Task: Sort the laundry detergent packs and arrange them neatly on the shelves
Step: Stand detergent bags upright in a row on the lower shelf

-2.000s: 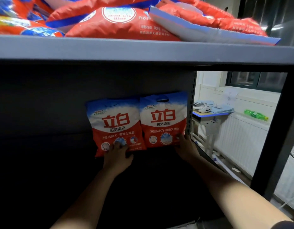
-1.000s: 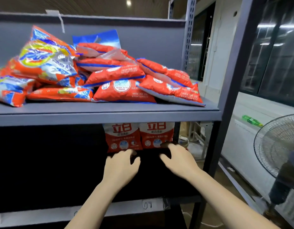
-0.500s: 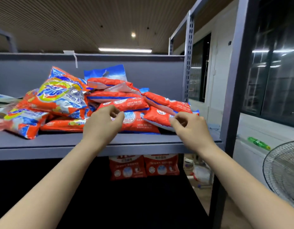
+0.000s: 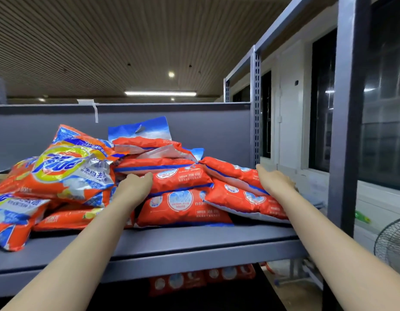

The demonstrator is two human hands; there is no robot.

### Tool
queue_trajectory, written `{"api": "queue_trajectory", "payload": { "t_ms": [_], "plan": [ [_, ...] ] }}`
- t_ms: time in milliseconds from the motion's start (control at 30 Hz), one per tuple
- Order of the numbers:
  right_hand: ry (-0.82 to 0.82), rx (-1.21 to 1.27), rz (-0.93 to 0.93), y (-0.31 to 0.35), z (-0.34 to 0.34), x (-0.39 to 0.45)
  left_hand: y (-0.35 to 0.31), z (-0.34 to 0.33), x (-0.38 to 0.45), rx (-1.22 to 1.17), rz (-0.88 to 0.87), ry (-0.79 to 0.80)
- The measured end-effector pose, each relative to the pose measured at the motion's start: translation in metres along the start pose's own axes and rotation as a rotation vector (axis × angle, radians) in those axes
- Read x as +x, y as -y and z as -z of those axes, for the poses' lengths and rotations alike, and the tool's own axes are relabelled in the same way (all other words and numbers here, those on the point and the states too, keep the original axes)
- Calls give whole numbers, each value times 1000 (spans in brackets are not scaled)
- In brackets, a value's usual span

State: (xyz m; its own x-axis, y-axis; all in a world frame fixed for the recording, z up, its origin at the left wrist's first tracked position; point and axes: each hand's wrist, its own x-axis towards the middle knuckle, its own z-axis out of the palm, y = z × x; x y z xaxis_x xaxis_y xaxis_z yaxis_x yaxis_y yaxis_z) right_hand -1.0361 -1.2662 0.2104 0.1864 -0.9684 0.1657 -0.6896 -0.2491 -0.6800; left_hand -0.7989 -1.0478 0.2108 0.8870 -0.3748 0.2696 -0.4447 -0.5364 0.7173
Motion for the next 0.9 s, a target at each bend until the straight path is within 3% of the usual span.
{"api": "queue_trajectory", "payload": {
  "t_ms": [100,167,333,400,533,633,733,833,900],
  "plan": [
    [-29,-112,-22,9,-3,8,-4,5,8,186,-57,-67],
    [-38,-97,-37,15,-6,12,-13,5,8,264,-123,-195],
    [62,244,-33,26,-6,24,-45,18,20,382,-341,-553],
    [133,404,-63,30,0,27,-51,29,37,405,-327,-600],
    [236,719,-135,33,5,26,-47,52,86,475,-77,-394],
    [266,880,-149,31,4,25,-38,55,115,285,45,-133],
    [277,960,-164,32,3,25,-45,56,120,72,95,-86],
    [145,1038,-125,32,-2,30,-57,54,121,-170,92,-85],
    [-7,1063,-84,30,-9,32,-64,49,117,-383,33,12]
  ]
}}
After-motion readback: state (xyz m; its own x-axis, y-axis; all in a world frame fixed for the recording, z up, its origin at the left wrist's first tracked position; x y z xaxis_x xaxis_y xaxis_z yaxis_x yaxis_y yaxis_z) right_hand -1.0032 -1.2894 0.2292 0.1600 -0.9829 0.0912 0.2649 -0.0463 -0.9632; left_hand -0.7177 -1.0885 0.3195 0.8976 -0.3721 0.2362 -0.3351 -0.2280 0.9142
